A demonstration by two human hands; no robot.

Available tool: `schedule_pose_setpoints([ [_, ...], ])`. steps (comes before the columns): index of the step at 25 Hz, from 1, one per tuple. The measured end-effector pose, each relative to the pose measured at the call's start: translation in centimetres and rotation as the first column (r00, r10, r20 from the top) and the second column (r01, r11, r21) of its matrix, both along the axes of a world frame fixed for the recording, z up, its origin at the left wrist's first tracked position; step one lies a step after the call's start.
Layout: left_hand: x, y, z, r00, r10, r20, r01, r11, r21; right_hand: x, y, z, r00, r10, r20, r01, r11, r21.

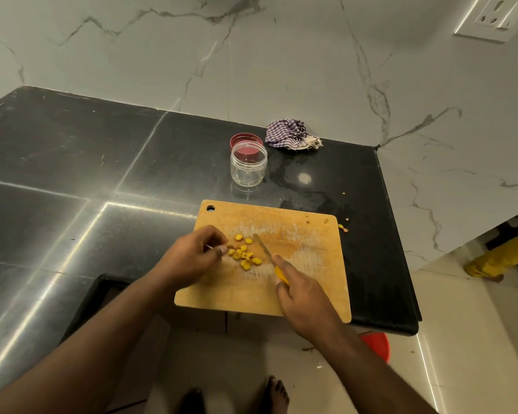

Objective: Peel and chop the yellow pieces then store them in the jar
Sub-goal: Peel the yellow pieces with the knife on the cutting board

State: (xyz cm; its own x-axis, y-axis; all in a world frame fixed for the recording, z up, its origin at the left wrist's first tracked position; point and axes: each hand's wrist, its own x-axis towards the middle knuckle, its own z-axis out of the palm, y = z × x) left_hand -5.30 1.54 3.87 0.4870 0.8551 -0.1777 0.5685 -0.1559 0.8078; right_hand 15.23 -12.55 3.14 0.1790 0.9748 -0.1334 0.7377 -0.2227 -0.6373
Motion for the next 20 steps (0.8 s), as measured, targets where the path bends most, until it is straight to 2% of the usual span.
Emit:
schedule_pose_setpoints([
  [2, -0.3, 0.6, 0.0, 0.974, 0.160, 0.159, -0.145, 0.984, -0.101, -0.1, 0.5, 0.1, 0.998, 0.030, 0.050, -0.029, 0.999, -0.024],
  [5, 0.2, 0.9, 0.1, 0.925, 0.268, 0.270, -0.203, 0.948, -0.247, -1.6, 0.1, 0.3, 0.993, 0.117, 0.008, -0.117, 0.992, -0.058],
  [9, 1.9, 0.7, 0.6, 0.838, 0.350, 0.419, -0.144, 0.882, -0.449, 0.2, -0.4, 0.5, 0.988, -0.046, -0.148, 0.045, 0.999, -0.011],
  [11, 3.4, 0.8, 1.0, 0.820, 0.359, 0.445, -0.107, 0.861, -0.497, 1.6, -0.8, 0.5, 0.962, -0.141, -0.235, 0.137, 0.990, -0.036],
  [13, 5.6, 1.2, 1.3, 0.878, 0.297, 0.374, -0.121, 0.895, -0.428, 2.6, -1.4, 0.4, 0.940, -0.190, -0.284, 0.182, 0.982, -0.057],
  [14, 6.8, 1.5, 1.2, 0.930, 0.227, 0.290, -0.129, 0.938, -0.323, 2.9, -1.6, 0.3, 0.934, -0.202, -0.293, 0.192, 0.979, -0.062],
  [16, 9.3, 2.1, 1.1, 0.996, 0.053, 0.076, -0.047, 0.996, -0.079, 3.6, -2.0, 0.1, 0.929, -0.226, -0.293, 0.215, 0.974, -0.068],
  [18, 11.3, 2.2, 1.0, 0.995, -0.071, -0.076, 0.075, 0.996, 0.047, 4.3, -2.3, 0.0, 0.924, -0.252, -0.287, 0.238, 0.968, -0.082],
  [20, 12.6, 2.2, 0.5, 0.975, -0.125, -0.185, 0.148, 0.982, 0.115, 5.0, -2.5, -0.1, 0.922, -0.264, -0.282, 0.248, 0.964, -0.093],
])
